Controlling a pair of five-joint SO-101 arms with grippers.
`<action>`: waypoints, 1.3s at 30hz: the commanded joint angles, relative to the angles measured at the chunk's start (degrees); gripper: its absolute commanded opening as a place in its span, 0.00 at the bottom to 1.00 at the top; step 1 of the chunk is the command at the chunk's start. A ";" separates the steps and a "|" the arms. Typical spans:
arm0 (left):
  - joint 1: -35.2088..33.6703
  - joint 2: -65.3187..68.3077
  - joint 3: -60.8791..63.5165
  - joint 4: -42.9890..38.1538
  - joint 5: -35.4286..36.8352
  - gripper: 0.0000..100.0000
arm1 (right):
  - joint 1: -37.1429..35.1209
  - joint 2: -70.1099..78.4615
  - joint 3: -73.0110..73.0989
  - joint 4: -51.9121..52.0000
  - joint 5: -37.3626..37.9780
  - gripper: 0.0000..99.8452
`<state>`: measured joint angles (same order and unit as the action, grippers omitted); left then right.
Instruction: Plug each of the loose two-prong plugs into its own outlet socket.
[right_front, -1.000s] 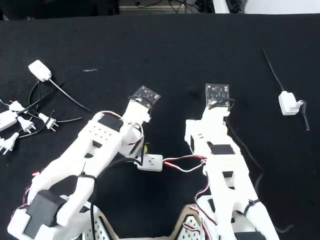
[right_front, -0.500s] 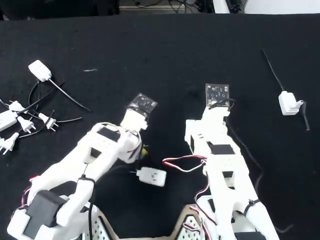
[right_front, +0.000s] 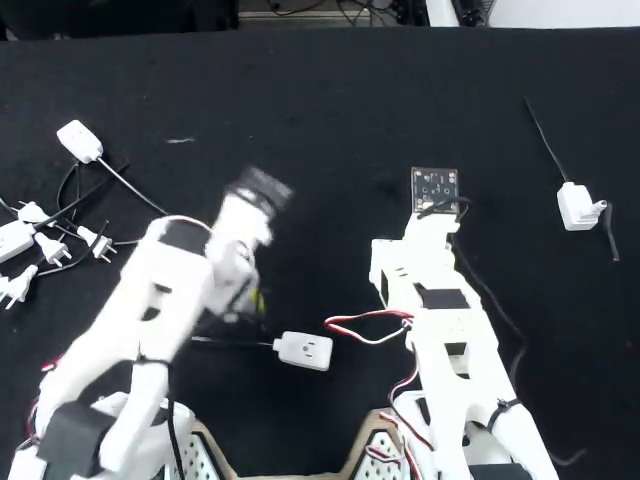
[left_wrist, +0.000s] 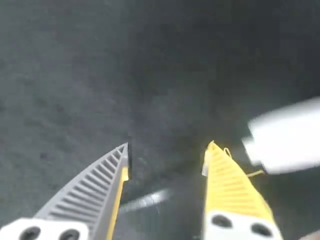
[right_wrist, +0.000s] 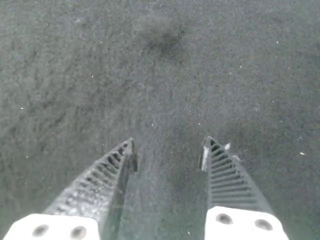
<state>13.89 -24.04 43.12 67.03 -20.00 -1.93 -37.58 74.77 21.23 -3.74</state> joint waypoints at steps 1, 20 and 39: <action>10.33 -6.24 3.21 3.69 -6.24 0.24 | -0.44 -0.75 -1.63 -1.32 -0.44 0.20; 21.23 -13.27 18.51 -23.82 3.08 0.25 | 8.53 -1.10 -3.56 -0.88 -0.97 0.20; 3.38 -1.23 12.26 -33.32 3.08 0.24 | 8.26 -1.01 -3.47 -0.97 -0.97 0.20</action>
<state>17.41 -28.00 60.09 33.71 -17.27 5.45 -37.58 74.77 21.23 -4.26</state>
